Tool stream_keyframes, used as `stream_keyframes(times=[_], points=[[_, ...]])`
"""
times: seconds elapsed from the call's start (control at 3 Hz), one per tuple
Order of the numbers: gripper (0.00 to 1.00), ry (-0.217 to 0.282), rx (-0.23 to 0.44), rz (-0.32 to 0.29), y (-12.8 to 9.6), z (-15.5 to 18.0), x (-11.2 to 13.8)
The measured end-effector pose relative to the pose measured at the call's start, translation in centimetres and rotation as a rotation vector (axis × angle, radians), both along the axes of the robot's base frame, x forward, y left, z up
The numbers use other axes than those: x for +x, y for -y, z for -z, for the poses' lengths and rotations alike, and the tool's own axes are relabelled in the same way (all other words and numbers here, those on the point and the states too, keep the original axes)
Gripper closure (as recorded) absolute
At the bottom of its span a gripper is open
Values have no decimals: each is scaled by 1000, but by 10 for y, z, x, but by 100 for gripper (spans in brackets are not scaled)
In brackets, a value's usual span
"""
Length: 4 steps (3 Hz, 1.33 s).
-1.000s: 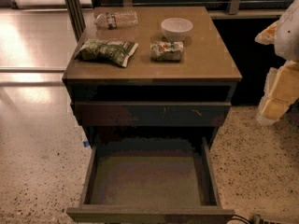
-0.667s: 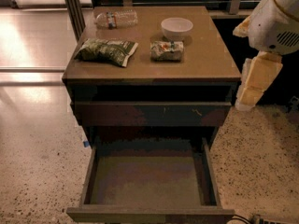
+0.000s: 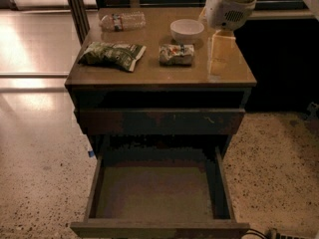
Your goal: Place 7up can into middle drawer
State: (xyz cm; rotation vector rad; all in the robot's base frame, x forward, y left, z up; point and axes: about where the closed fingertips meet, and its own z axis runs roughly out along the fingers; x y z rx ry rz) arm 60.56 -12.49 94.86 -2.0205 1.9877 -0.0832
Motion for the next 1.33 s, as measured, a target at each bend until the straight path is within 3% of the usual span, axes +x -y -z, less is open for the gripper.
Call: stream_keyframes(times=[0.33, 0.67, 1.33], points=[[0, 20, -102, 27, -16, 30, 60], [0, 31, -92, 31, -16, 33, 65], [0, 75, 12, 51, -9, 69, 126]])
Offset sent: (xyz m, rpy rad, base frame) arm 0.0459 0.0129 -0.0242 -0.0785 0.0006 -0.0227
